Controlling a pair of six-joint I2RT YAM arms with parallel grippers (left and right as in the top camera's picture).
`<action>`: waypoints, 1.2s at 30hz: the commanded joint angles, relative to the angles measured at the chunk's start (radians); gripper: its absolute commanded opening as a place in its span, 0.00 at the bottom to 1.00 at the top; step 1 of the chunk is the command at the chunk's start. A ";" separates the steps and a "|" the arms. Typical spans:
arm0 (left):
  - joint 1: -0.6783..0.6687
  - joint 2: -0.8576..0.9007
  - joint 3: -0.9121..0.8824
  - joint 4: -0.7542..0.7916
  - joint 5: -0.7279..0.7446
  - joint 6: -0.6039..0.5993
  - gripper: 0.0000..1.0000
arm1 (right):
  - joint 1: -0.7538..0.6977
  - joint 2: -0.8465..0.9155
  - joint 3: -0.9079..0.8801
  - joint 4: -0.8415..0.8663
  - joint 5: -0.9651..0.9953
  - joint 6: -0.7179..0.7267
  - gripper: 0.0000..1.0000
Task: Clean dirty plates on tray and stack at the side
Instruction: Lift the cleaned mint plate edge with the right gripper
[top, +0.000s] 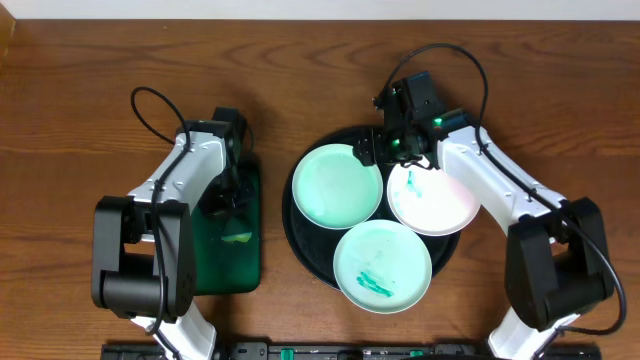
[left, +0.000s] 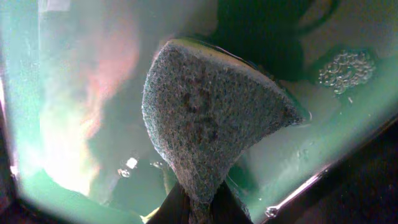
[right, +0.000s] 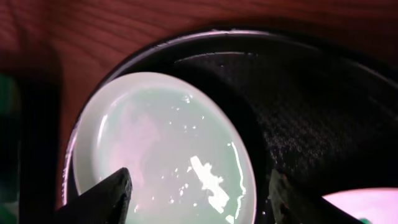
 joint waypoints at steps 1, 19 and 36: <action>0.003 0.000 0.001 -0.003 0.032 0.019 0.07 | 0.002 0.080 0.002 0.009 0.008 0.050 0.66; 0.003 0.000 0.001 -0.002 0.039 0.028 0.07 | 0.018 0.225 -0.002 0.010 -0.081 0.053 0.14; 0.003 0.000 0.001 -0.003 0.060 0.028 0.07 | 0.022 0.146 -0.003 0.002 -0.014 -0.028 0.02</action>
